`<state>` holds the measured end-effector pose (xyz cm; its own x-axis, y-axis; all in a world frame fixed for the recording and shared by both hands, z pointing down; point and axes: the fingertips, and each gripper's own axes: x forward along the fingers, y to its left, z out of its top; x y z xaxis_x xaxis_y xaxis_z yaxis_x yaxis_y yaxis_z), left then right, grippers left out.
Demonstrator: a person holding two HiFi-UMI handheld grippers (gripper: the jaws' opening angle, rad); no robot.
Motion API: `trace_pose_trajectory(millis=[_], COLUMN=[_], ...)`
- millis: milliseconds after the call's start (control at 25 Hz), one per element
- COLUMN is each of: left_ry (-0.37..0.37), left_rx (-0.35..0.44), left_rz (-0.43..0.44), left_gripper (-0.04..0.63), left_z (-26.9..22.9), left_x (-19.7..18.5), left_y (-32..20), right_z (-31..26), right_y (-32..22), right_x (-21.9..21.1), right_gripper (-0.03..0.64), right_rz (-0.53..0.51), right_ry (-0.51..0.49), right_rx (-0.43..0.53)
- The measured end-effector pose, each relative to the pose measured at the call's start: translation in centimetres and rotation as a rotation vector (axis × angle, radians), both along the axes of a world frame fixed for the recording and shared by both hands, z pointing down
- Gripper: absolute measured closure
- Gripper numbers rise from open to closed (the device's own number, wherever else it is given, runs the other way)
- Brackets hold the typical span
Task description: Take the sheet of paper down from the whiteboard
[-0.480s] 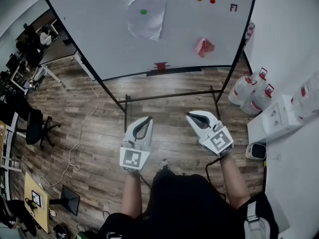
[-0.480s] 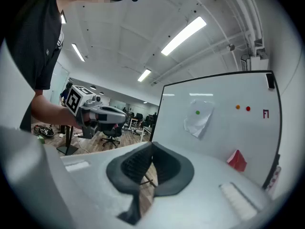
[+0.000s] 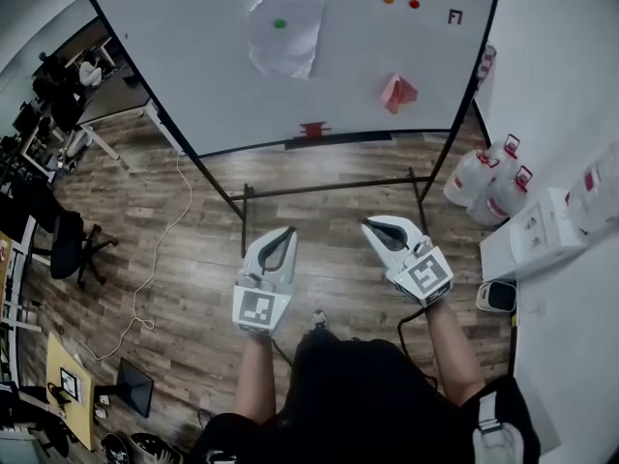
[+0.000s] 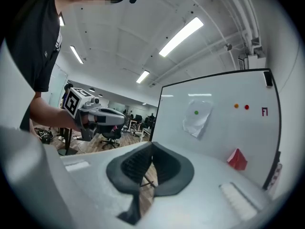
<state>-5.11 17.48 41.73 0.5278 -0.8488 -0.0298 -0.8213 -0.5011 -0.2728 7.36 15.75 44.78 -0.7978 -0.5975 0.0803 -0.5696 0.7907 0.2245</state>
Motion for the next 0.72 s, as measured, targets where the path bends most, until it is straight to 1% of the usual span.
trace_pose_trajectory(millis=[440,560,720], left_ry=[-0.004,0.002,0.003], left_rx=[-0.001,-0.001,0.016], left_rz=[-0.027,-0.039,-0.042], left_gripper=[0.584,0.584,0.584], left_z=[0.4,0.1,-0.3], left_x=[0.5,0.6,0.7], left_y=[0.1,-0.1,-0.9], right_z=[0.3,0.1,0.0], right_y=[-0.4,-0.6,-1.0], right_x=[0.8,0.7,0.8], right_gripper=[0.614,0.614,0.613], right_rz=[-0.011,-0.024,-0.032], right_ry=[-0.011,-0.003,0.003], right_rx=[-0.011,-0.001,0.005])
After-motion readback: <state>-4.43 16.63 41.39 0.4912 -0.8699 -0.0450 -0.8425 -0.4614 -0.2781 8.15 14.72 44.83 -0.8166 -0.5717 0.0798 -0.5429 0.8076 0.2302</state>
